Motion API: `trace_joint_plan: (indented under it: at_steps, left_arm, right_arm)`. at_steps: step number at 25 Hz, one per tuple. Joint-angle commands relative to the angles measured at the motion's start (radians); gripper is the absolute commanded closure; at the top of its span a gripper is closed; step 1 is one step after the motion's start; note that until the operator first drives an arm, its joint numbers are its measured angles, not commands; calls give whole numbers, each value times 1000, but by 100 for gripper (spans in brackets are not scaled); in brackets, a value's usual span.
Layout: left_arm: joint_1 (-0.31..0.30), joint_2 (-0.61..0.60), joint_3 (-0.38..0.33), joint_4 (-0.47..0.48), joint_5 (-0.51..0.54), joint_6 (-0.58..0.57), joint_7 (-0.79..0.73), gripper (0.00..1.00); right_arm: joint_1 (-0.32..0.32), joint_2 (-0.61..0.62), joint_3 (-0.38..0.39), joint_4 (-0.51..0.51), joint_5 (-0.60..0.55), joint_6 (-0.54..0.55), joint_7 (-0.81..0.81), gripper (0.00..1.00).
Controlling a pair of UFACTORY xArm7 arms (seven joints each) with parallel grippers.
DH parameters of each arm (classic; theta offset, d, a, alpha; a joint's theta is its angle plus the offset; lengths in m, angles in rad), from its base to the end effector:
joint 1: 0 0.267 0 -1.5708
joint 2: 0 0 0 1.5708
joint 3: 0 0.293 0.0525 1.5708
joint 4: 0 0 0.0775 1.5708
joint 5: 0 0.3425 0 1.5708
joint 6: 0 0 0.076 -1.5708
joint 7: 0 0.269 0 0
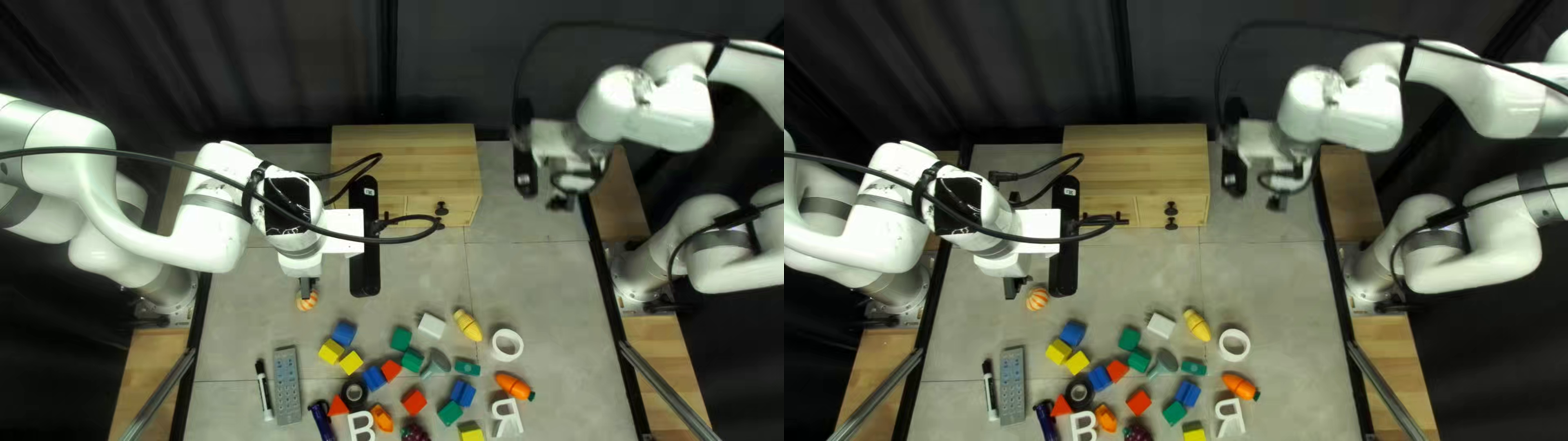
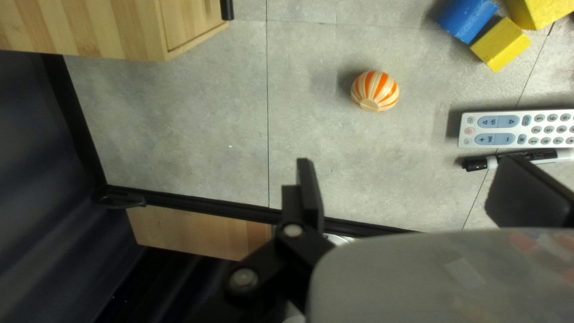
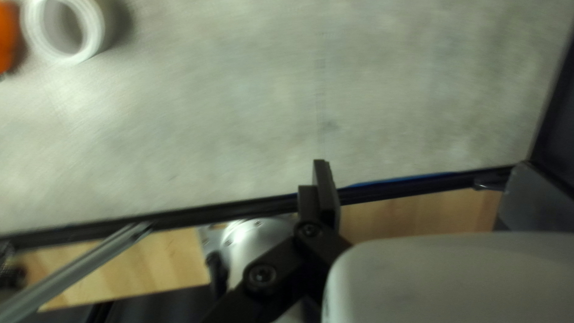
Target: Open drawers and place objects into drawer and close
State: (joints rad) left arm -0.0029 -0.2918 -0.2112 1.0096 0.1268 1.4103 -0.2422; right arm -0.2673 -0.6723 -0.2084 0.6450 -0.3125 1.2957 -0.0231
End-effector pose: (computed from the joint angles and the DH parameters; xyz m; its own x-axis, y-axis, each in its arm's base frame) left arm 0.3625 -0.0431 0.2723 0.9973 0.0199 -0.0701 0.0052 -0.9789 -0.2041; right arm 0.2373 -0.1880 0.2494 0.9475 -0.3196 0.0051 -0.3157 -0.9332 0.1719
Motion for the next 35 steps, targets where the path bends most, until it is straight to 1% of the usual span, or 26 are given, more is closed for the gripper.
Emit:
trace_joint_plan:
  at_steps: [1,2,3,6,10,18,20,26,27,31,35]
  left_arm:
    - [0,0,0,0,0,0,0,0]
    - [0,0,0,0,0,0,0,0]
    - [0,0,0,0,0,0,0,0]
    - [0,0,0,0,0,0,0,0]
    - [0,0,0,0,0,0,0,0]
    - [0,0,0,0,0,0,0,0]
    - [0,0,0,0,0,0,0,0]
    - [0,0,0,0,0,0,0,0]
    - [4,8,3,3,-8,-10,-12,0]
    - [6,76,-22,32,33,-37,-85,0]
    - [7,129,-36,41,86,-76,-150,0]
  right_arm:
    - [-129,-3,-91,-28,-83,-28,47,0]
    - [-152,-4,-110,-32,-98,-33,52,0]
    - [-192,-9,-139,-39,-122,-43,63,0]
    - [-256,-18,-173,-39,-153,-47,99,0]
    - [-303,-46,-185,-49,-172,-50,136,0]
    - [-349,-127,-175,-106,-196,-55,180,0]
    - [-349,-147,-154,-118,-195,-50,198,0]
    - [-349,-147,-154,-118,-195,-50,198,0]
    - [-349,-147,-154,-118,-195,-50,198,0]
    - [-349,-147,-154,-118,-195,-50,198,0]
    - [-349,-147,-154,-118,-195,-50,198,0]
